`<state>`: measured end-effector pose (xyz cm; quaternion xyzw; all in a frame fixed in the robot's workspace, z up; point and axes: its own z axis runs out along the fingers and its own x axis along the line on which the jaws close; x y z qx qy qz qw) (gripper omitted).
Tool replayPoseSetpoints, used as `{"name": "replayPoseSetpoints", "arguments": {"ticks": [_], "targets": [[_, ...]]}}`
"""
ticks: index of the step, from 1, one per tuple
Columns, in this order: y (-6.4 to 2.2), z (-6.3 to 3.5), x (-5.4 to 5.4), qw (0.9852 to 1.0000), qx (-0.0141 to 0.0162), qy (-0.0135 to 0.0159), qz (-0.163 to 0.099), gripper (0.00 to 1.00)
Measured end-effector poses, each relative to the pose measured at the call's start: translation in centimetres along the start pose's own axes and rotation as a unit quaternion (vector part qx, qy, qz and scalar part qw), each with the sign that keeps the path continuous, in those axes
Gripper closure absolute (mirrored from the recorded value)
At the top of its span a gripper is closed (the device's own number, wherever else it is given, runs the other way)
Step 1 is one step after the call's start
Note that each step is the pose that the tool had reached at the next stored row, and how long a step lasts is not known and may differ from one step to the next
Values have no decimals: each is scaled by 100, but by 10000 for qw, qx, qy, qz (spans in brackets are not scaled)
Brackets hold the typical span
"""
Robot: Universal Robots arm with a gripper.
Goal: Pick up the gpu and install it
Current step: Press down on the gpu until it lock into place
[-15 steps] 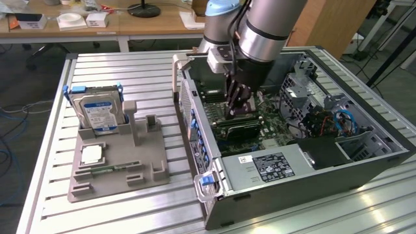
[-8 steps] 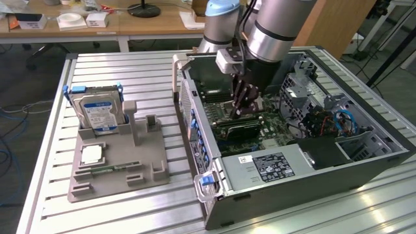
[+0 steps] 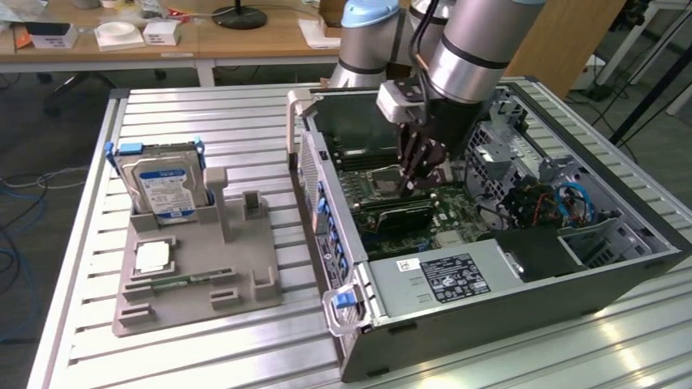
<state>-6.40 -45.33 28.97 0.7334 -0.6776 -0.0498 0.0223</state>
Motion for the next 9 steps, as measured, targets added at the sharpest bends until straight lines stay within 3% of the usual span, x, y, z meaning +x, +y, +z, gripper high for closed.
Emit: {"name": "replayPoseSetpoints", "arguments": {"ticks": [9], "targets": [[-33, -3, 2, 10000, 0, 2, -6, 89]]}}
